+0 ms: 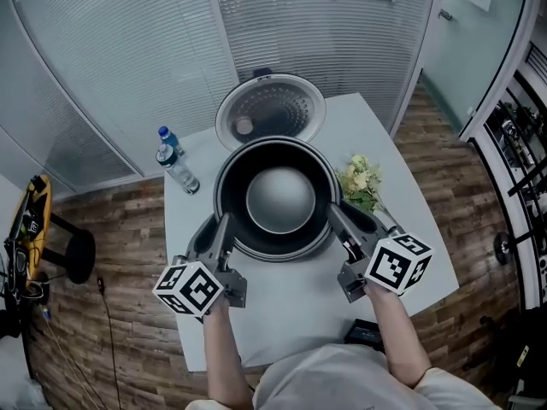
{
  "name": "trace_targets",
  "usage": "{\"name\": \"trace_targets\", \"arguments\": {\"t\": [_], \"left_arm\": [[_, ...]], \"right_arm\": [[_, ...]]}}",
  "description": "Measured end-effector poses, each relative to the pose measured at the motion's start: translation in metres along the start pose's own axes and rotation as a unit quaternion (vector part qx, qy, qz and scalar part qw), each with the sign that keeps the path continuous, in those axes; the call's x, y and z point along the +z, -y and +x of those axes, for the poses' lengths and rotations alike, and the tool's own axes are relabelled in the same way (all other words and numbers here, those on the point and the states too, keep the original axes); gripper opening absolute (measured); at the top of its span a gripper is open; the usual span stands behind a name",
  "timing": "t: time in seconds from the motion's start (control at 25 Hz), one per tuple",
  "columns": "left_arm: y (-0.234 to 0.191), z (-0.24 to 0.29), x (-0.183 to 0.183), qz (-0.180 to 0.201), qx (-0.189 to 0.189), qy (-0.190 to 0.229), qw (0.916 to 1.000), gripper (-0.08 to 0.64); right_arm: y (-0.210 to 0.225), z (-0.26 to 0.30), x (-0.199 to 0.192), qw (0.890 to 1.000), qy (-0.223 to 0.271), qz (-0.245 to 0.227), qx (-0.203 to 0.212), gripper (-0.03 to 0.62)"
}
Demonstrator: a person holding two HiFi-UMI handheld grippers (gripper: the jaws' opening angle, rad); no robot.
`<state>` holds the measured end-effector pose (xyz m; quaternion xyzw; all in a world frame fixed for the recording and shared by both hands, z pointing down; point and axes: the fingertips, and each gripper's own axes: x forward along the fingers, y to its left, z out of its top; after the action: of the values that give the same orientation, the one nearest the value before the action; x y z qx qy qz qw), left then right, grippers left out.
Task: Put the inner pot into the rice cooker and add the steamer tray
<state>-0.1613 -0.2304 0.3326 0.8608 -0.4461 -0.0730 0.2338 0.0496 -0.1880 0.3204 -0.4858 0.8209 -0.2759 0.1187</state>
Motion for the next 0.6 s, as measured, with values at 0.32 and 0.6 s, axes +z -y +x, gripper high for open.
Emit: {"name": "trace_targets", "arguments": {"t": [0.32,0.6], "left_arm": [[0.000,0.021,-0.011,-0.003,0.002,-0.015,0.9999,0.089],[-0.010,0.034,-0.020,-0.009,0.005,-0.030,0.9995,0.091]], "right_arm": [[0.023,0.002,0.000,1.000,-0.009,0.010,-0.009,0.077],[0.038,0.012,-0.005,0.999,-0.018,0.022,-0.015,0.077]]}}
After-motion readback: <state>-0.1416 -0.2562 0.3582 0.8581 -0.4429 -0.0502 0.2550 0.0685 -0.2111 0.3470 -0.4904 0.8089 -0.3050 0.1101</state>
